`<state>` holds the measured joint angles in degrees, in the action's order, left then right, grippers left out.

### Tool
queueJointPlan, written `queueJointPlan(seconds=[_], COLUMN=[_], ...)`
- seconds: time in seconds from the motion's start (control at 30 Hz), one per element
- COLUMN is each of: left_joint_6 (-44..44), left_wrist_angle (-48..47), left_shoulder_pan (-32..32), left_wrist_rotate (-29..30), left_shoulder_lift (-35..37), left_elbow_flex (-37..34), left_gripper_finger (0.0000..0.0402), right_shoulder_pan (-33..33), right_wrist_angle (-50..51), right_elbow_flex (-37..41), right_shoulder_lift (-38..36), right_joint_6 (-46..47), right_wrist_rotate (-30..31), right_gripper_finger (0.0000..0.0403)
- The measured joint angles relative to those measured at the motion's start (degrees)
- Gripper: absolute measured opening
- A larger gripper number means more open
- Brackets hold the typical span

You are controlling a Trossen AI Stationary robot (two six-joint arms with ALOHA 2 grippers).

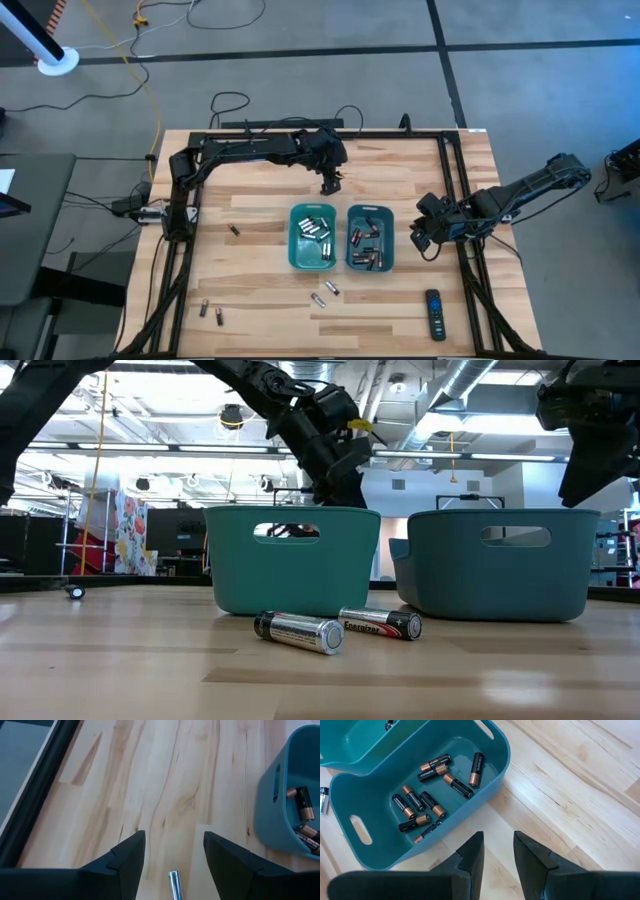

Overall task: Sort batteries
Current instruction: Put the black battery into the blue bin

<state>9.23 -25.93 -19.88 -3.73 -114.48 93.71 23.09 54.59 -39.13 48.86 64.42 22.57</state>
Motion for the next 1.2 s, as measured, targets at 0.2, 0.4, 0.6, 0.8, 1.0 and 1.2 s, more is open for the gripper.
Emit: queueJointPlan(seconds=[0.2, 0.4, 0.6, 0.8, 1.0, 1.2], left_joint_6=[-1.52, -1.78, -1.78, -1.77, -1.77, -1.9], left_wrist_angle=[-0.02, -0.04, -0.04, -0.04, -0.07, -0.36], left_shoulder_pan=[0.0, 0.03, 0.03, 0.03, 0.03, 0.03], left_wrist_rotate=[0.0, 0.0, 0.0, 0.0, 0.0, 0.0], left_shoulder_lift=[0.0, 0.0, 0.0, 0.0, 0.0, 0.0], left_elbow_flex=[0.02, 0.02, 0.02, 0.02, 0.02, 0.03], left_gripper_finger=[0.0199, 0.0199, 0.0199, 0.0199, 0.0199, 0.0199], right_shoulder_pan=[0.0, 0.0, 0.0, 0.0, 0.0, 0.0], right_wrist_angle=[0.0, 0.0, 0.0, -0.02, -0.02, -0.02], right_elbow_flex=[0.01, 0.01, 0.02, 0.02, 0.01, 0.0], right_shoulder_lift=[-0.01, -0.01, 0.0, -0.02, -0.02, -0.02], right_joint_6=[0.02, 0.02, 0.02, 0.02, 0.02, 0.02], right_wrist_rotate=[0.0, 0.0, 0.0, 0.0, 0.0, 0.0], right_gripper_finger=[0.0123, 0.0123, 0.0123, 0.0123, 0.0123, 0.0123])
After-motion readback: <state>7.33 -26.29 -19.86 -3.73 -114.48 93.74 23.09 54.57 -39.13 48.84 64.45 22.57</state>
